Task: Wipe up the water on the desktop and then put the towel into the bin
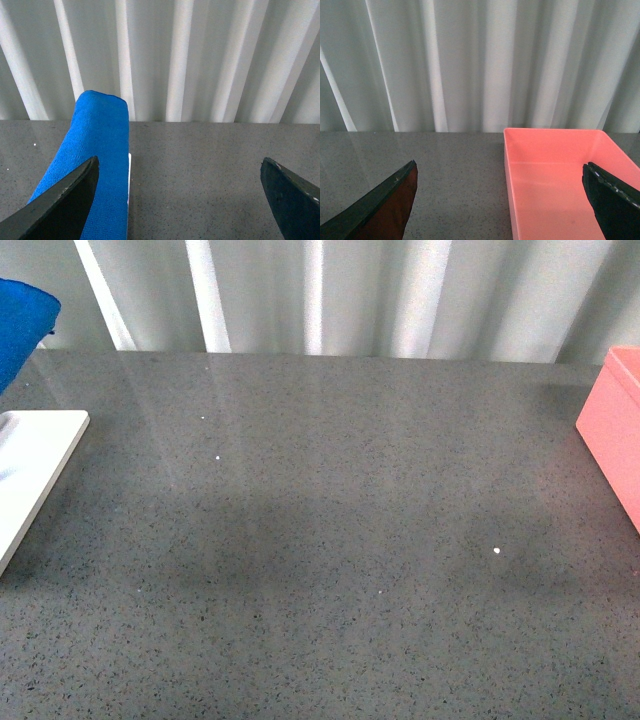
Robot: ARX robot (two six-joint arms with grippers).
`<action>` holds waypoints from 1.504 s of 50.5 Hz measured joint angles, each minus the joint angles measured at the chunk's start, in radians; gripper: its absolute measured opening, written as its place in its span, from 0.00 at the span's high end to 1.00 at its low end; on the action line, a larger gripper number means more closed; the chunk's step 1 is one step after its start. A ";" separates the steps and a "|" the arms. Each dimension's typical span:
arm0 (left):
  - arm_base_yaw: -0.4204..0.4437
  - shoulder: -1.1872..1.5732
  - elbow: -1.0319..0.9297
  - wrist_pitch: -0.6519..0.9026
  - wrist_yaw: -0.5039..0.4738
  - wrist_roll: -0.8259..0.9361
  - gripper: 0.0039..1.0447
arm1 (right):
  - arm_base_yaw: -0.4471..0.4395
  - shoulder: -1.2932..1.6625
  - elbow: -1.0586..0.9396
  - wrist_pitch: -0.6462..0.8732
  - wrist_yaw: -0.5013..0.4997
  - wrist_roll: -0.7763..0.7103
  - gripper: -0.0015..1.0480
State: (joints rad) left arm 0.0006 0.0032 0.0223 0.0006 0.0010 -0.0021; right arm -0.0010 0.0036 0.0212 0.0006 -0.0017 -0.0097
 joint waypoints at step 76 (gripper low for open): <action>-0.010 0.012 0.005 -0.019 -0.027 -0.013 0.06 | 0.000 0.000 0.000 0.000 0.000 0.000 0.07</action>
State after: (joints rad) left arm -0.0090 0.0154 0.0269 -0.0185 -0.0265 -0.0154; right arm -0.0010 0.0036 0.0212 0.0006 -0.0017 -0.0097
